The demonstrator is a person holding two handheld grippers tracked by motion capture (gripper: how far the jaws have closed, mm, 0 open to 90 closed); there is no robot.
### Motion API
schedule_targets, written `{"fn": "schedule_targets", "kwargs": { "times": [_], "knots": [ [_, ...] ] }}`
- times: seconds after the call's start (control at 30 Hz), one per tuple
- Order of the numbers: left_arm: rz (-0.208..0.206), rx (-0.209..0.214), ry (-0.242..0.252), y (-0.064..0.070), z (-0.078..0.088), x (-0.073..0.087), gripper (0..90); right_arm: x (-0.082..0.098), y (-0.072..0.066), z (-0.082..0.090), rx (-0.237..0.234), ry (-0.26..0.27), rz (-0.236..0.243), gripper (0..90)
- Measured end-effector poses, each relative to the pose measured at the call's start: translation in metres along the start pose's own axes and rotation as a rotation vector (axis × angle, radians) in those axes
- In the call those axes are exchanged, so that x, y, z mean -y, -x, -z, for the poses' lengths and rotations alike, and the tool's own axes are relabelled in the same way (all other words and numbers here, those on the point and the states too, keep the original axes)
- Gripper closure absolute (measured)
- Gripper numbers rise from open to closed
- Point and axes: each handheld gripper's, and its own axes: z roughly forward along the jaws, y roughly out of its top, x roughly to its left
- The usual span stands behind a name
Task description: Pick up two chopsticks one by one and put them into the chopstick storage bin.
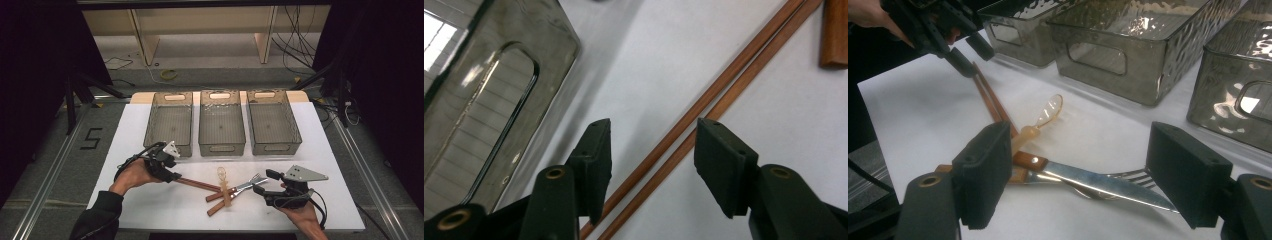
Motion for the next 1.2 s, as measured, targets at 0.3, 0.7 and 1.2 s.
{"fn": "schedule_targets", "kwargs": {
  "times": [0.3,0.7,1.2],
  "knots": [
    [-0.067,0.002,-0.054,-0.004,-0.008,-0.005,52.8,0.000,0.000,-0.001,-0.008,-0.006,-0.001,27.7],
    [-0.134,0.040,-0.108,-0.007,-0.020,-0.011,56.7,0.001,0.001,-0.002,-0.017,-0.012,-0.005,27.7],
    [-0.181,0.038,-0.170,-0.006,-0.028,-0.017,59.5,0.001,0.001,-0.003,-0.024,-0.016,-0.008,27.8]
  ]
}}
